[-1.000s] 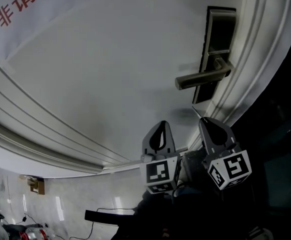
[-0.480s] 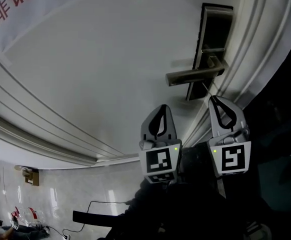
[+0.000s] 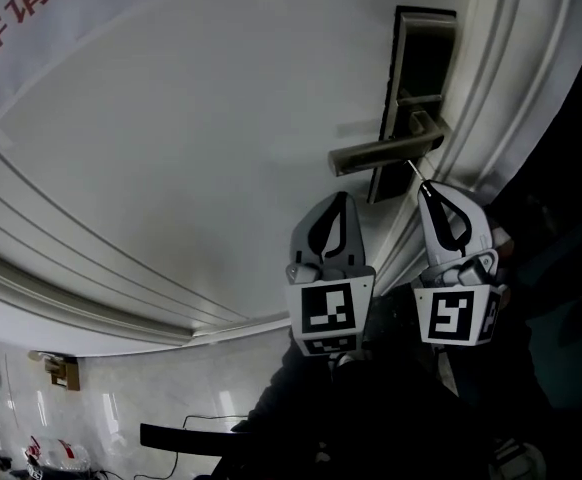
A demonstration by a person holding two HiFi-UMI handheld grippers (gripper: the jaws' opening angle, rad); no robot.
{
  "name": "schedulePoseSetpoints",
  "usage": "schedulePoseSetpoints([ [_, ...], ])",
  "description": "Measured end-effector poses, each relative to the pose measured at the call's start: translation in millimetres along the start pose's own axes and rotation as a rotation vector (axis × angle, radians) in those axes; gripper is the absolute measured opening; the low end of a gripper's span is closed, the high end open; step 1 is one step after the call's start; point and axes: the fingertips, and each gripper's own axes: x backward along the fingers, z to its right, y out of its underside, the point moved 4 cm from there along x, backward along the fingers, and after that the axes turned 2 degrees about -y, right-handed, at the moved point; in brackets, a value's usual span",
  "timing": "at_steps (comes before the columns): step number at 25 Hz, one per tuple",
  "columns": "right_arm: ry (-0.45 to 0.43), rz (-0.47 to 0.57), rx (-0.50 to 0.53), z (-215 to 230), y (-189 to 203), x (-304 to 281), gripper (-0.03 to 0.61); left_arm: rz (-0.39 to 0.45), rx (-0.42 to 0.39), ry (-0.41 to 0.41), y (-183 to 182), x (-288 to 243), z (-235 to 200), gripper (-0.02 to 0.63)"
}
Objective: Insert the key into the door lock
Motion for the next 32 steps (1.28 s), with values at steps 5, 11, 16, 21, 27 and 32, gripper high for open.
schedulePoseSetpoints([
  [5, 0.021, -0.025, 0.133, -3.2, -2.7, -3.0, 0.012, -0.017, -0.004, 0.017, 2.0, -1.3, 2.6, 0.002],
  [11, 0.028, -0.060, 0.268, -5.8, -4.7, -8.7, 0.012, -0.049, 0.006, 0.048, 6.2, 0.5, 3.9, 0.002],
  [16, 0.043, -0.089, 0.333, -7.0, -4.9, -12.7, 0.013, -0.065, 0.017, 0.064, 11.9, 0.7, 4.5, 0.002],
  [21, 0.058, -0.103, 0.360, -8.0, -5.3, -14.0, 0.012, -0.062, 0.020, 0.075, 13.6, 0.7, 5.2, 0.001],
  [27, 0.064, -0.120, 0.386, -8.5, -6.2, -15.3, 0.012, -0.063, 0.034, 0.076, 15.5, 0.4, 3.3, 0.002],
  [32, 0.079, -0.142, 0.448, -11.0, -6.9, -16.5, 0.012, -0.060, 0.038, 0.072, 15.3, -1.6, -0.3, 0.002],
])
